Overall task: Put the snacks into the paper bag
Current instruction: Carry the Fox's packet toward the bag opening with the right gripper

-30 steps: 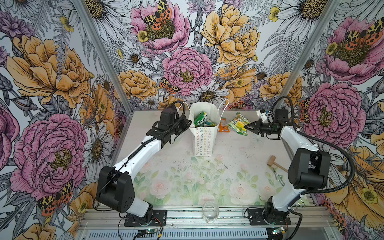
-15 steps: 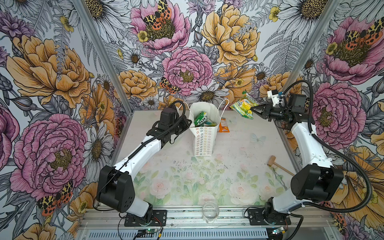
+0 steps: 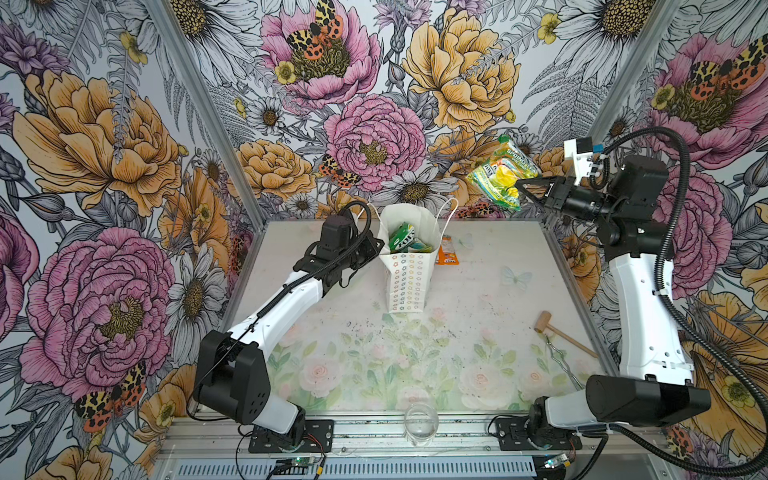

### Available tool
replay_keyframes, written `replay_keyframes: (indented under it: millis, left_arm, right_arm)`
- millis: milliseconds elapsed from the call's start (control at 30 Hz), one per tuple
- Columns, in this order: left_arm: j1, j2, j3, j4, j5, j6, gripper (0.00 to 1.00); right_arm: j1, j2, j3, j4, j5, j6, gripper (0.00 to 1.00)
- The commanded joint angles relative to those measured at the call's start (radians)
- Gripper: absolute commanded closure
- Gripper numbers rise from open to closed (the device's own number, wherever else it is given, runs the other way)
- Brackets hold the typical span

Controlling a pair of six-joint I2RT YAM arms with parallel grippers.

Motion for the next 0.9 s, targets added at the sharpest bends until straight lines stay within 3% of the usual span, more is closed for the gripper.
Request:
replay_keyframes:
  millis: [0, 533, 867]
  left_arm:
    - [-0.01, 0.012, 0.008, 0.044, 0.03, -0.004, 0.94]
    - [-0.018, -0.003, 0.011, 0.037, 0.02, -0.002, 0.94]
    - [-0.019, -0.005, 0.013, 0.036, 0.019, -0.003, 0.94]
  right_arm:
    - [0.068, -0.035, 0.052, 0.033, 0.037, 0.022, 1.0]
    - [0.296, 0.087, 0.106, 0.03, 0.14, 0.017, 1.0]
    - [0.404, 0.251, 0.287, -0.179, 0.26, -0.145, 1.0]
